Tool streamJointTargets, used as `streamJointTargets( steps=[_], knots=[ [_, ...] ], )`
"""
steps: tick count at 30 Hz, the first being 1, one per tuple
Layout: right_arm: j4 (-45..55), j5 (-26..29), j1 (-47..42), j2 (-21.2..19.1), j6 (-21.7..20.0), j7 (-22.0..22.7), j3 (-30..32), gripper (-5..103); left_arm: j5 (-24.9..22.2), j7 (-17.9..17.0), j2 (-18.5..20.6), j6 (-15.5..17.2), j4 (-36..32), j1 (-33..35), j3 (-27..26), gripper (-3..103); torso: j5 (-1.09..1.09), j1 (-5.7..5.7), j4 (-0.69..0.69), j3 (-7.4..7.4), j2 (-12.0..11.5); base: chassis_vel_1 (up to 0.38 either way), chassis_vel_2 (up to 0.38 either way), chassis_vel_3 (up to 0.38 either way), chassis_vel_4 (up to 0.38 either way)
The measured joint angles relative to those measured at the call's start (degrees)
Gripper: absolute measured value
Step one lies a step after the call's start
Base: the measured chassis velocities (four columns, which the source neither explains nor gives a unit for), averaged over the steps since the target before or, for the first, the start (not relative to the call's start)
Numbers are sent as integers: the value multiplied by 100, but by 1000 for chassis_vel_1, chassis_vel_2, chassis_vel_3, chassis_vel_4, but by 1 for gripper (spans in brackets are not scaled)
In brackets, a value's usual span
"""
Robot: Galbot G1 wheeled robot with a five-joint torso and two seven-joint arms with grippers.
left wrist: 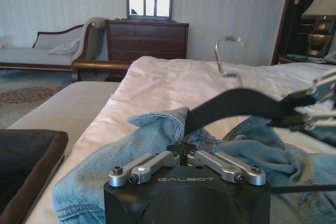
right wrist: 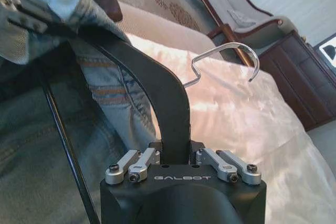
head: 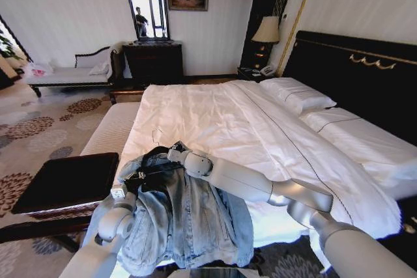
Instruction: Pick up the clothes from the bed and hang them on the clothes hanger.
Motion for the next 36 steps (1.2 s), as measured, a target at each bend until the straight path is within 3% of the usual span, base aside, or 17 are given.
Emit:
streamJointTargets(
  steps=[18,27,36],
  knots=[
    [-1098,-1177,84,297,2,-26,0,24,0,1,76,-9,-484,130,-91,1,-1,0,-2,0,0,0,0,0,0],
    [-1188,-1203,93,595,1,55,-31,24,34,-37,88,29,-496,-122,217,1,-2,0,-1,0,0,0,0,0,0],
    [-1379,-845,105,1073,-2,225,-100,24,187,-14,58,53,-409,-194,386,1,-2,0,-2,0,0,0,0,0,0]
  ],
)
